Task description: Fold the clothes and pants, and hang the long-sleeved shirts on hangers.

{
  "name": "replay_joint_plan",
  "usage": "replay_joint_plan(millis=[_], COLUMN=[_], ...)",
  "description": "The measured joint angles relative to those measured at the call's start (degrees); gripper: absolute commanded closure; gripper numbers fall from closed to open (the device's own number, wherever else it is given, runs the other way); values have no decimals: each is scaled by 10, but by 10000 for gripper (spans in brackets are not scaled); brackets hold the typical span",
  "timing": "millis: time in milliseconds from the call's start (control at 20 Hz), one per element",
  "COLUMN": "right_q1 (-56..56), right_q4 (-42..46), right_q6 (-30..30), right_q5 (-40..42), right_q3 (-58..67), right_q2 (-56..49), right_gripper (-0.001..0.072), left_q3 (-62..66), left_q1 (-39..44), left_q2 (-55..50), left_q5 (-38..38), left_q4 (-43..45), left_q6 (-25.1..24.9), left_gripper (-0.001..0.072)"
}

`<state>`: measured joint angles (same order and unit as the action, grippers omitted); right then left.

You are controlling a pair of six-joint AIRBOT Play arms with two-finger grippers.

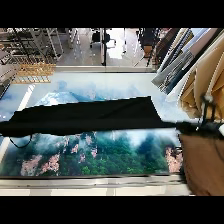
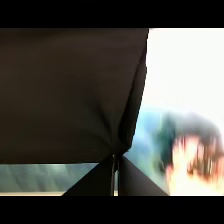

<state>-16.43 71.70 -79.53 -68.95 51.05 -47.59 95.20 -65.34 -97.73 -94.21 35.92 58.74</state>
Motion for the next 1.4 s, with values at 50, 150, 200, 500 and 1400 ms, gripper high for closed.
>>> replay_joint_plan(millis=[50, 150, 200, 500, 1400], right_q1=[0, 0, 0, 0, 83], right_q4=[8, 17, 21, 13, 2], right_q6=[-2, -5, -5, -6, 12], right_q5=[-5, -8, -5, 148, 253], right_q3=[-38, -88, -103, -68, 651], right_q2=[21, 50, 59, -12, -731], right_gripper=[704, 704, 704, 704, 141], left_q3=[0, 0, 0, 1, 1], left_q1=[-1, -5, -7, 5, 221], left_q2=[0, 1, 1, 1, -116], left_q5=[-7, -22, -28, -19, 443], left_q4=[27, 67, 80, 75, -15], left_q6=[-6, -15, -15, 81, 213], left_gripper=[697, 697, 697, 698, 78])
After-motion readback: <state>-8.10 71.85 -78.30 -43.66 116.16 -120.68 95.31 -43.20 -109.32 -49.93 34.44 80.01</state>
